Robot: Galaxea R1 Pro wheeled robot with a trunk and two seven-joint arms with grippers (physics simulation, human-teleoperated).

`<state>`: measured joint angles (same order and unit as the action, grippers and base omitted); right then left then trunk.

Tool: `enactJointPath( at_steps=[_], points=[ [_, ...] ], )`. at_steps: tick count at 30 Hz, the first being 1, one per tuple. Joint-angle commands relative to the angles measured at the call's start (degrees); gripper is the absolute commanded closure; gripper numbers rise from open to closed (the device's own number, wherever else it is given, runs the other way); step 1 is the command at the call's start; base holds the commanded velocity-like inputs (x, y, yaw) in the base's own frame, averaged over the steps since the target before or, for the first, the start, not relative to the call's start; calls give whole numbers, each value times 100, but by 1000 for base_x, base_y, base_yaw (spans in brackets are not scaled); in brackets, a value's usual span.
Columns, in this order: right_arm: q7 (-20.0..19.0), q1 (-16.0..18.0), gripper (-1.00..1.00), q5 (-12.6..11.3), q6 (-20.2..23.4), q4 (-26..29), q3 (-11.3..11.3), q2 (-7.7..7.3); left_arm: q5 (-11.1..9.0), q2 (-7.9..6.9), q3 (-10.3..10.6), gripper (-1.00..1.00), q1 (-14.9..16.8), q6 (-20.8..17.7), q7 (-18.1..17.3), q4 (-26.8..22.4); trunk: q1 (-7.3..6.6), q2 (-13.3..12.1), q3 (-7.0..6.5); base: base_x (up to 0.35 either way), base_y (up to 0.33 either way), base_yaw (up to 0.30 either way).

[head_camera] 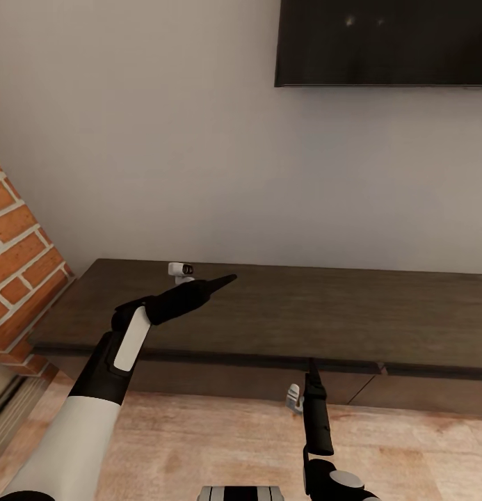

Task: Place each of the two pumpkins and all three candles from the living room inside a cabinet in the living room (use any cabinet), then make sure every cabinet is closed, and position the cauldron so it is next to a table in the living room.

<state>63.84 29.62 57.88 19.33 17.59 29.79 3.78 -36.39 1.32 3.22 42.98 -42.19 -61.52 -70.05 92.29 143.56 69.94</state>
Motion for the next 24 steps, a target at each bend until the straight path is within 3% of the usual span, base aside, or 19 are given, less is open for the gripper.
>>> enactJointPath(
  at_steps=[1,15,16,24],
  points=[
    [-1,0,-100,-7,2,1,0,0,0,0,1,-100,0,0,0,0,0,0,0,0,0,0],
    [22,0,-100,-44,23,23,-9,51,0,0,3,-100,0,0,8,0,0,0,0,0,0,0],
    [19,0,100,-46,24,17,-12,72,0,0,4,-100,0,0,8,0,0,0,0,0,0,0],
    [11,0,100,-57,27,17,-33,130,0,0,4,-100,0,0,9,0,0,0,0,0,0,0]
  ],
)
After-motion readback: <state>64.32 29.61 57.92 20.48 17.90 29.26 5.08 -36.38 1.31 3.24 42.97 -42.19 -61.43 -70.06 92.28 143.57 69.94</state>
